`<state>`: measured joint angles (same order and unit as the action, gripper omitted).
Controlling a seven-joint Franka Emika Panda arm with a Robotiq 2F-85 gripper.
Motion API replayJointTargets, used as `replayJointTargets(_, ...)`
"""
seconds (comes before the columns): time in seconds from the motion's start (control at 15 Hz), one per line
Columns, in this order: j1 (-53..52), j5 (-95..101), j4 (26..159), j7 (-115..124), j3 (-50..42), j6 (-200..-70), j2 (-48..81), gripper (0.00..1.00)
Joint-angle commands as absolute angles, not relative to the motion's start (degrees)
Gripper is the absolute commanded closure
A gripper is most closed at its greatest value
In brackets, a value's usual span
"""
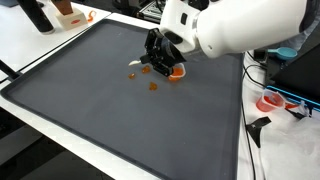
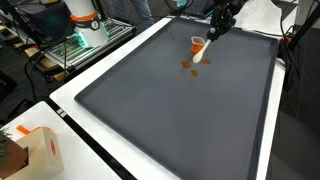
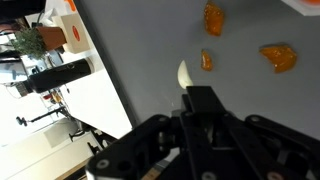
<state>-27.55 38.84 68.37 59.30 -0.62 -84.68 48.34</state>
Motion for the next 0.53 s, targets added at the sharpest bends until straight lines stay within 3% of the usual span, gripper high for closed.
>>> replayJointTargets(0.0,-26.6,38.6,67.8,57.9,-0.4,-86.1,48.7,0.97)
replayJointTargets(0.47,-23.5,35.9,69.7,55.0,1.0,-90.2,46.1,0.97)
